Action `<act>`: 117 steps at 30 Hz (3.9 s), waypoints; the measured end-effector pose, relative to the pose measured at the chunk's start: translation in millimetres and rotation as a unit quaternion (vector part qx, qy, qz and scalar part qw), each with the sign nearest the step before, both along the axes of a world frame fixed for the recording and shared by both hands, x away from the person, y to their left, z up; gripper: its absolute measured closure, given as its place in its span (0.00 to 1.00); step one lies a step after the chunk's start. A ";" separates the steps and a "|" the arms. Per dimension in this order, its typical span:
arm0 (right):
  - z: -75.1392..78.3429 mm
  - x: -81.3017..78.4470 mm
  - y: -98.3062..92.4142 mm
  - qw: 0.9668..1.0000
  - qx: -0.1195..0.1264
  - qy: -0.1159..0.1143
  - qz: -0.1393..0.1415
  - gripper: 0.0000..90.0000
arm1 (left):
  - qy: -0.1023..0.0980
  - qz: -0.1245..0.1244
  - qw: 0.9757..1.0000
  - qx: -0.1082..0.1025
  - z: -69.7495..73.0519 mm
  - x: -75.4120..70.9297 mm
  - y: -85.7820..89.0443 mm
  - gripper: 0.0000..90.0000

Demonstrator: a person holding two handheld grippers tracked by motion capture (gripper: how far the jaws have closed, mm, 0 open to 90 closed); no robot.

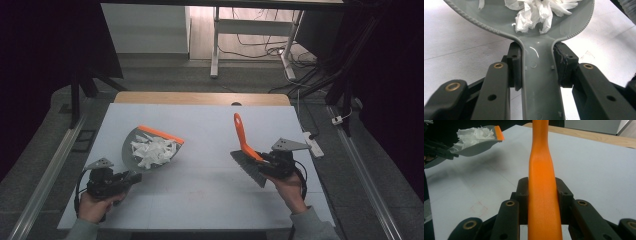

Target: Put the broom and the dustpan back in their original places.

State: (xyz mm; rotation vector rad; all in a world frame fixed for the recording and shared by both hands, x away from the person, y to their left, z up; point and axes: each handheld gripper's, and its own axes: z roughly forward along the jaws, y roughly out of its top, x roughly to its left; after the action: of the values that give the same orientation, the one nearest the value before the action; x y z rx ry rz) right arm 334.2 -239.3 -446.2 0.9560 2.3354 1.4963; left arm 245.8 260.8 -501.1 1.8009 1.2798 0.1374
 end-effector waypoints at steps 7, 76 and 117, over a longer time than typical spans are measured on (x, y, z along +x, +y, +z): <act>-8.3 -0.3 -1.6 1.000 0.006 0.028 -0.006 0.78 | 0.003 0.022 1.000 0.003 -1.1 -1.2 -1.7 0.68; -65.0 25.6 -16.3 0.983 -0.046 0.151 -0.089 0.67 | 0.097 0.140 0.985 0.030 -32.3 13.2 -17.6 0.67; -51.6 8.8 -22.1 0.992 -0.109 0.016 -0.058 0.49 | -0.019 0.061 0.995 0.077 -8.2 -5.6 -14.5 0.36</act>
State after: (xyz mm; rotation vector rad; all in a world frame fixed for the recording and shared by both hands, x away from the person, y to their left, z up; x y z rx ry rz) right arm 343.0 -261.4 -497.7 1.0423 2.3602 1.1629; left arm 240.2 246.3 -509.3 1.8399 1.3831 0.3458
